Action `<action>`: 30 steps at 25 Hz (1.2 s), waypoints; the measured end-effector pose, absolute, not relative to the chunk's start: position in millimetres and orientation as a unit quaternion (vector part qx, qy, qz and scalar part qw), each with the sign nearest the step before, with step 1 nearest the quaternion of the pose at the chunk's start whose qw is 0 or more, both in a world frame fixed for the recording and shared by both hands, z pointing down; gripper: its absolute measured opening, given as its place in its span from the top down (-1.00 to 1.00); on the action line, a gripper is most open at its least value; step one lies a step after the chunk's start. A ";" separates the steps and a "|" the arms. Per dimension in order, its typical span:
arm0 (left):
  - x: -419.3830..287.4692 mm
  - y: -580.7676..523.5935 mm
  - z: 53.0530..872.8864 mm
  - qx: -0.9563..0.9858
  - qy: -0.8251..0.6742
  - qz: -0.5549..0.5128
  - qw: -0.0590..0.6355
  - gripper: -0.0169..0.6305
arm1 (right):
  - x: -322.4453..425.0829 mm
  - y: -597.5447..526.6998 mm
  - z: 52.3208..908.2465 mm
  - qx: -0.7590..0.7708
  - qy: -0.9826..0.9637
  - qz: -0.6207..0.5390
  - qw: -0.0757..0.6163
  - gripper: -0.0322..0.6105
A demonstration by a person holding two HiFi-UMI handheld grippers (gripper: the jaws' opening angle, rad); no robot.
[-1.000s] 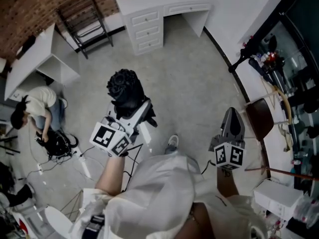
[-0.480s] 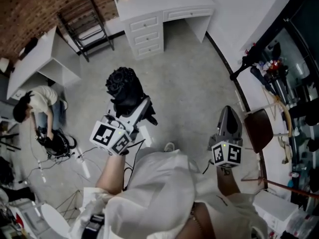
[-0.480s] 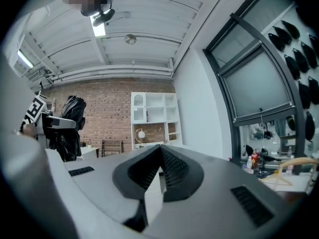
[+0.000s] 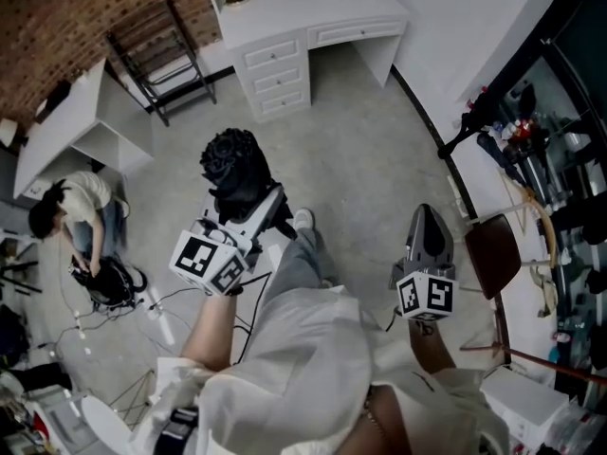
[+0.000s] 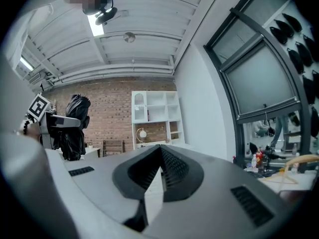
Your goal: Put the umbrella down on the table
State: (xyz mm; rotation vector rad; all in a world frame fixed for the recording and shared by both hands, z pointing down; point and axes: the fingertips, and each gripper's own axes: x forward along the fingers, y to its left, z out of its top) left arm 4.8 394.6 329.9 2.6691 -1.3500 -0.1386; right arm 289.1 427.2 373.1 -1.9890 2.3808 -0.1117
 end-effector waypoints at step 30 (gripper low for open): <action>-65.9 100.6 344.2 0.903 -0.413 -0.077 0.089 0.12 | 197.3 141.1 344.2 -0.653 0.757 0.014 0.020 0.84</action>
